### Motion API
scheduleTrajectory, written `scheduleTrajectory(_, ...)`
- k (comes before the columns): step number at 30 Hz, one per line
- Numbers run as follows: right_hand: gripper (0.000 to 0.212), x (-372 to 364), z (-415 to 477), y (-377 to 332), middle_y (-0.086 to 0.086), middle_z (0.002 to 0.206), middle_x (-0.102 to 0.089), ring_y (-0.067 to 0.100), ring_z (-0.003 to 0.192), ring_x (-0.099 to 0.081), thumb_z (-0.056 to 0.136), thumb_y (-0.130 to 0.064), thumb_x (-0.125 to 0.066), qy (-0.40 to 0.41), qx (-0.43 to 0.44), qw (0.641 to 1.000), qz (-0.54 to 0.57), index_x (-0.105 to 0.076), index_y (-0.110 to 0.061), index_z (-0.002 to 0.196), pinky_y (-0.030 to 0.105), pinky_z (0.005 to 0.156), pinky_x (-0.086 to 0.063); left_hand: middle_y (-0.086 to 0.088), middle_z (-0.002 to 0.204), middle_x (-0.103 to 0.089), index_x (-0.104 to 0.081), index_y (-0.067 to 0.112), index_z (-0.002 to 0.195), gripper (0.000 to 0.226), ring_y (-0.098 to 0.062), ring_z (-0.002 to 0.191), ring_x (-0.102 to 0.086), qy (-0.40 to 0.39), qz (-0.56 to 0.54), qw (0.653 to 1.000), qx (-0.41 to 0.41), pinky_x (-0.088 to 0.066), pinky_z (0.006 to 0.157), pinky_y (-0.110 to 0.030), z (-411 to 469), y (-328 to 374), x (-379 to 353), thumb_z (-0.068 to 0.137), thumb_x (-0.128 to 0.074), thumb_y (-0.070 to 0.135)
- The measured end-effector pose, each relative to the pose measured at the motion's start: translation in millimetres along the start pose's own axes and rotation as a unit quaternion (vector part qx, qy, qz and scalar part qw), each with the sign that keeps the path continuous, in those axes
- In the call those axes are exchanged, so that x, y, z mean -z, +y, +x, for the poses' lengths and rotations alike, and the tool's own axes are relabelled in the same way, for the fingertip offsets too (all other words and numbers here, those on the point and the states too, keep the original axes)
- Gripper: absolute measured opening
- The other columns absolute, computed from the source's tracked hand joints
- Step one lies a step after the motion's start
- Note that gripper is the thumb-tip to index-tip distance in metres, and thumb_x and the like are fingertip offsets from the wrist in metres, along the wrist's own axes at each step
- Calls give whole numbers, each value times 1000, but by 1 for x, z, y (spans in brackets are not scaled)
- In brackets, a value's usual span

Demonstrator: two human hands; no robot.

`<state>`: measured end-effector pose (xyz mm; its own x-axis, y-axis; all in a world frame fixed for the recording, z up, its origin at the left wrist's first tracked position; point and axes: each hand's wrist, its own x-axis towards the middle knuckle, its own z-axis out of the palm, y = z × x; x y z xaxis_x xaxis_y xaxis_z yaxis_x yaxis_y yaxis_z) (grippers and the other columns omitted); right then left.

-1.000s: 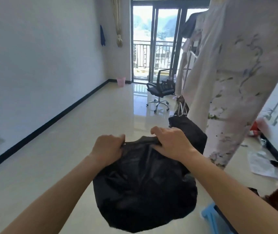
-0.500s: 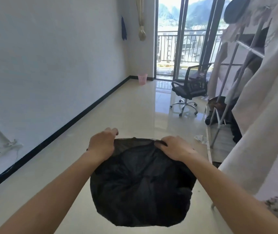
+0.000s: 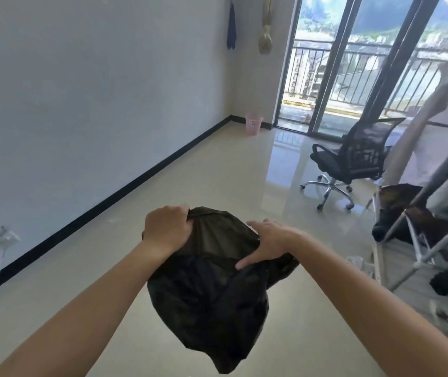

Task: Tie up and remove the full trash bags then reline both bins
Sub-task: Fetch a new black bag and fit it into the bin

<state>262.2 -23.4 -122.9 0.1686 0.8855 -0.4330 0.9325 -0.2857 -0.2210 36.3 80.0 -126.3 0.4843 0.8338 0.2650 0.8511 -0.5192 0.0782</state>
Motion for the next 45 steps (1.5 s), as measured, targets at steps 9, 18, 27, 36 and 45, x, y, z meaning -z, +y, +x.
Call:
scheduleTrajectory(9,19,116,205,39,7,110,-61,30,108,-58,83,-22,-67,127,-41,991,21,-63,-18,101,39,88,-50,8,60,-43,-41,20,84,21,-9,48,-36,-14,-3,995,-99,-21,46,-25,261,-18,-36,100,-41,34)
scheduleTrajectory(18,51,220,420,169,0,119,-63,22,110,-59,79,-48,-75,67,-95,974,196,-61,-25,122,39,98,-50,-1,78,-60,-41,19,88,18,-24,64,-51,-51,22,986,-156,-35,57,-29,526,48,-156,99,-42,33)
scheduleTrajectory(27,21,373,634,245,2,104,-62,28,98,-61,92,-32,-56,220,-43,968,116,-63,-20,108,37,79,-48,5,72,-48,-39,21,88,31,-20,64,-48,-51,-5,987,-154,-34,57,-31,782,72,-202,98,-41,50)
scheduleTrajectory(36,35,495,885,293,4,110,-59,29,95,-64,98,-45,-54,227,-12,964,-142,-58,-19,122,41,81,-53,2,93,-53,-35,22,95,37,-17,81,-51,-41,-27,991,-128,-42,61,-30,1039,23,-314,84,-64,43)
scheduleTrajectory(45,54,627,1080,358,1,108,-63,25,100,-61,80,-65,-65,149,-87,963,-208,-58,-24,114,37,88,-39,-2,108,-52,-44,18,108,40,-20,94,-50,-39,2,981,-191,-53,71,-34,1318,19,-359,83,-68,39)
